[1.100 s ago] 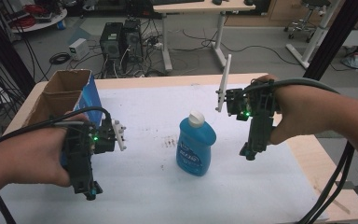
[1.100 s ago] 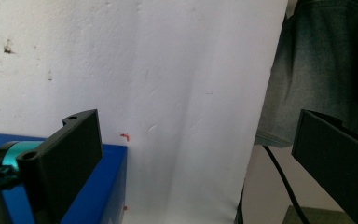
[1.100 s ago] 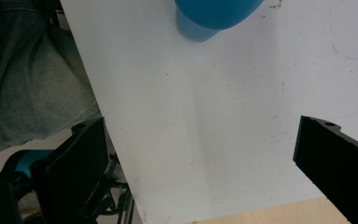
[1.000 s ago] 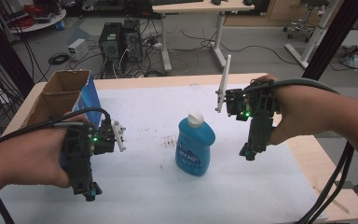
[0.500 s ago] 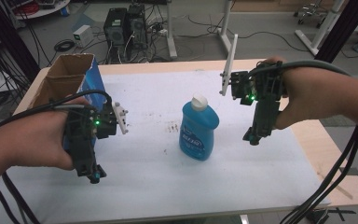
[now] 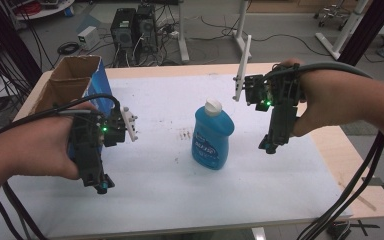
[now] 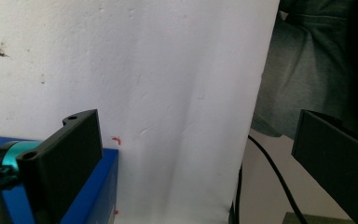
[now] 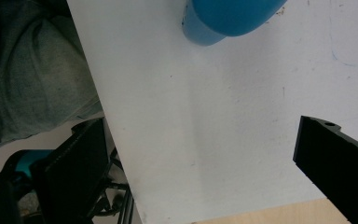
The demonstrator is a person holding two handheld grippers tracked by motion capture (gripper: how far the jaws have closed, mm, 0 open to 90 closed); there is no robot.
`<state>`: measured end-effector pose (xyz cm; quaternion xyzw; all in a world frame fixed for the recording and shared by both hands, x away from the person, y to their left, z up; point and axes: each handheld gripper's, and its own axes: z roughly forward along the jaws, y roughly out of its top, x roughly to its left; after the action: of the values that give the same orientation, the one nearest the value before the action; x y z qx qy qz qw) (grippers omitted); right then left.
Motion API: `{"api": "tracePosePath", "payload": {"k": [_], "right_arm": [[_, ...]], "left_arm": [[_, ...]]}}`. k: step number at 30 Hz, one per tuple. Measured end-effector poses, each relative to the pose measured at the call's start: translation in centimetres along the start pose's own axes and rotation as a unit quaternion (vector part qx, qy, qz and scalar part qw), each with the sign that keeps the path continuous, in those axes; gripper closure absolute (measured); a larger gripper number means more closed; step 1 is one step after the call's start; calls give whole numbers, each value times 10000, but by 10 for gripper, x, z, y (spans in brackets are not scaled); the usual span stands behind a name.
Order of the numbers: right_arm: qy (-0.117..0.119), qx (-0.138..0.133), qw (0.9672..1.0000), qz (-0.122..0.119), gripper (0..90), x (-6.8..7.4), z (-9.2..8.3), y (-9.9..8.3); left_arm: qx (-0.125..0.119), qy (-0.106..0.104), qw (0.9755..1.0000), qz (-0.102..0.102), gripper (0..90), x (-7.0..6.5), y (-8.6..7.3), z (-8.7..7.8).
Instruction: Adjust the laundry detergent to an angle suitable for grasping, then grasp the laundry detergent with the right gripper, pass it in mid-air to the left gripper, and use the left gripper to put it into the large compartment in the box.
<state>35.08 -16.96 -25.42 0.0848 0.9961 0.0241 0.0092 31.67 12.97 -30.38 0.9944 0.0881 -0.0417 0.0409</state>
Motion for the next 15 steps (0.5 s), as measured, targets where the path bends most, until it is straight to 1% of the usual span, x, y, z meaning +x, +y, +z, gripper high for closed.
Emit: {"api": "tracePosePath", "payload": {"k": [1, 3, 7, 8, 9, 10, 13, 15], "right_arm": [[-2, -6, 10000, -5, 24, 0, 0, 0], [4, -17, 10000, -58, 24, -1, 1, 0], [30, -47, 10000, -50, 24, -2, 1, 1], [29, -37, 10000, -43, 24, -1, 2, 1], [32, -29, 10000, -58, 24, -2, 2, 1], [32, -32, 10000, -82, 24, -2, 3, 1], [26, -31, 10000, -28, 24, 0, 2, 0], [27, -47, 10000, -31, 24, 0, 2, 0]], "left_arm": [[-5, 17, 10000, 24, 17, 0, 1, 0], [-5, 20, 10000, -14, 17, 0, 1, 0], [-13, 25, 10000, -29, 17, -1, -1, -1], [3, 39, 10000, -8, 17, -1, -1, -2], [21, 38, 10000, -45, 17, -1, -2, -2], [9, 54, 10000, -32, 17, -1, -2, -2], [-20, 39, 10000, -26, 17, -2, -2, -3], [6, 56, 10000, 9, 17, -2, -1, -3]]}}
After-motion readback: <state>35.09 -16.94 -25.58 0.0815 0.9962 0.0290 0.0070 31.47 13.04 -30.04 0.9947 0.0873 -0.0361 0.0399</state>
